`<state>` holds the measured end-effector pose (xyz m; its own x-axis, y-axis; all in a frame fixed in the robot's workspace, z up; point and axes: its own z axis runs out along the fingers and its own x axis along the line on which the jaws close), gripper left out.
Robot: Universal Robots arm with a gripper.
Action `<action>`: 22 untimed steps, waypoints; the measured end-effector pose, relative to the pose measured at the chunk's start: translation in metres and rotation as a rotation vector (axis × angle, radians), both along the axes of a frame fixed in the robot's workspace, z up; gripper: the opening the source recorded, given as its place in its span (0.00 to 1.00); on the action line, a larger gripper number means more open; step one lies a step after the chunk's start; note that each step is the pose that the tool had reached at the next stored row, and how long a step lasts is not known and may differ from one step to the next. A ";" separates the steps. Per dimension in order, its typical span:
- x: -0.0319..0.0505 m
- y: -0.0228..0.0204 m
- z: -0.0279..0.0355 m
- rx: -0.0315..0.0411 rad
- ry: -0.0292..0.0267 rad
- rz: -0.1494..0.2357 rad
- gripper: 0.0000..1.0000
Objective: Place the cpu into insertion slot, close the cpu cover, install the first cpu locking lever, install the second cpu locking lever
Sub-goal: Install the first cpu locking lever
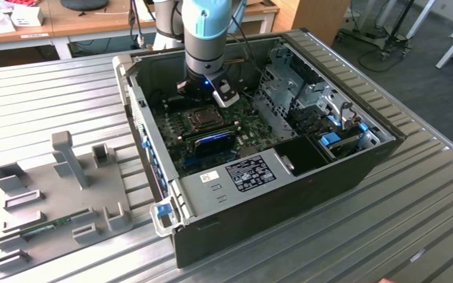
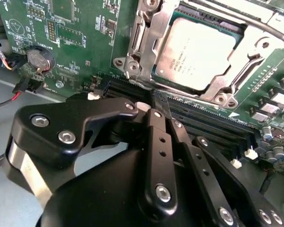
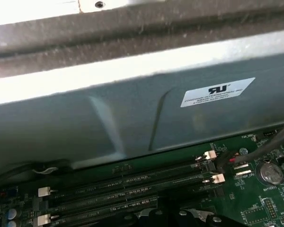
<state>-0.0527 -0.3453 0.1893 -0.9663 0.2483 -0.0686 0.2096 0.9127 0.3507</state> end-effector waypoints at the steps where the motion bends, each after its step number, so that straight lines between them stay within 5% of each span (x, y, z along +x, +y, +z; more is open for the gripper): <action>1: -0.0001 -0.0001 0.0015 -0.0003 0.0002 0.000 0.11; 15: -0.0001 -0.0001 0.0197 -0.0007 0.0004 0.000 0.11; 22: 0.0001 -0.0001 0.0199 -0.0027 0.0010 0.000 0.11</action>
<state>-0.0526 -0.3454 0.2092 -0.9663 0.2481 -0.0684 0.2099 0.9137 0.3481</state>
